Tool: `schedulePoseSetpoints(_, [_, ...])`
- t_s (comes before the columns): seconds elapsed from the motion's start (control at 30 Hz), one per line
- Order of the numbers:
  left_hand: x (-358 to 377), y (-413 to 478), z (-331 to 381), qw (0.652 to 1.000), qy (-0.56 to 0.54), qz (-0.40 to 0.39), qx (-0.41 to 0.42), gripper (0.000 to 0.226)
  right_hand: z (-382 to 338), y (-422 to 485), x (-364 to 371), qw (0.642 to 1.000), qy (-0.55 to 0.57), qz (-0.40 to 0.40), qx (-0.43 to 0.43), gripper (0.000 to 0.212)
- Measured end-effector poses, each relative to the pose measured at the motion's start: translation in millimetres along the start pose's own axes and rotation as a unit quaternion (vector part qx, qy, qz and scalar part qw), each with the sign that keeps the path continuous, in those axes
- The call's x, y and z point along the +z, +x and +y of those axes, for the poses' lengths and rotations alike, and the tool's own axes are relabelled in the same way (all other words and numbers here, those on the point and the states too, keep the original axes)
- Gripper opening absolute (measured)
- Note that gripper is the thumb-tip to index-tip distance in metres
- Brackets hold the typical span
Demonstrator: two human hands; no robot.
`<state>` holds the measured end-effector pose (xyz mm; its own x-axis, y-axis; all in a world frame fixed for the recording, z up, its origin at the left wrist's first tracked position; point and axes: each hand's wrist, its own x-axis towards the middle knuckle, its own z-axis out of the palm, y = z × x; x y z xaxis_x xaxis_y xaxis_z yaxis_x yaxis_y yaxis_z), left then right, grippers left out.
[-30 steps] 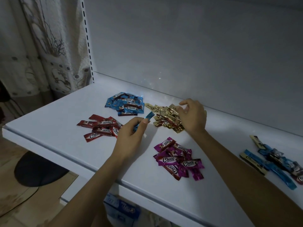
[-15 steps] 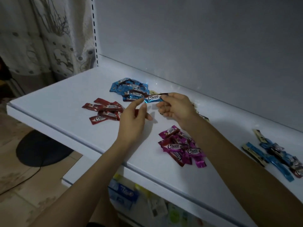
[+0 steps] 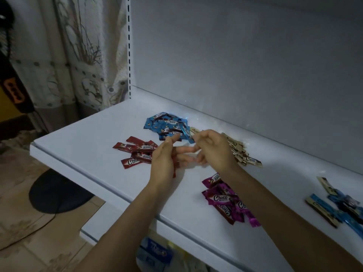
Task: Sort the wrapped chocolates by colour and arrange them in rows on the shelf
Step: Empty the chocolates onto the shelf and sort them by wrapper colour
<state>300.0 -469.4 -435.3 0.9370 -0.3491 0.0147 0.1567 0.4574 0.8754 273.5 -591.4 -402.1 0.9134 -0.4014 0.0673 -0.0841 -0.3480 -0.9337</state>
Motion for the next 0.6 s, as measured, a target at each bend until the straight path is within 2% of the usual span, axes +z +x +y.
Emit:
schedulePoseSetpoints(0.1, [-2, 5, 1, 0.997, -0.067, 0.011, -0.031, 0.043, 9, -30, -2, 0.997, -0.032, -0.005, -0.071, 0.011])
schedulePoseSetpoints(0.2, [3, 0, 2, 0.989, -0.123, -0.015, -0.080, 0.042, 8, -48, 7, 0.992, -0.048, -0.020, -0.119, 0.013])
schedulePoseSetpoints(0.27, [3, -1, -1, 0.983, -0.146, -0.044, -0.103, 0.044, 8, -54, 16, 0.989, -0.067, -0.041, -0.125, 0.021])
schedulePoseSetpoints(0.33, [1, -3, -2, 0.981, -0.145, -0.061, -0.111, 0.056, 11, -55, 22, 0.989, -0.086, -0.050, -0.109, 0.029])
schedulePoseSetpoints(0.4, [1, -5, 0, 0.983, -0.127, -0.075, -0.112, 0.069, 13, -55, 22, 0.992, -0.067, -0.057, -0.094, 0.023])
schedulePoseSetpoints(0.47, [5, -10, 1, 0.992, -0.046, -0.084, -0.081, 0.066, 15, -54, 19, 0.996, -0.014, -0.054, -0.072, 0.015])
schedulePoseSetpoints(0.5, [5, -12, 4, 0.995, 0.042, -0.084, -0.033, 0.058, 14, -52, 18, 0.997, 0.028, -0.046, -0.054, 0.018])
schedulePoseSetpoints(0.53, [1, -12, 7, 0.983, 0.157, -0.079, 0.046, 0.050, 13, -50, 15, 0.996, 0.070, -0.037, -0.033, 0.019])
schedulePoseSetpoints(0.57, [-8, -10, 11, 0.944, 0.285, -0.062, 0.152, 0.047, 11, -46, 13, 0.995, 0.090, -0.026, -0.018, 0.017])
schedulePoseSetpoints(0.6, [-22, -3, 12, 0.881, 0.401, -0.049, 0.246, 0.050, 8, -42, 10, 0.996, 0.088, -0.016, -0.007, 0.012])
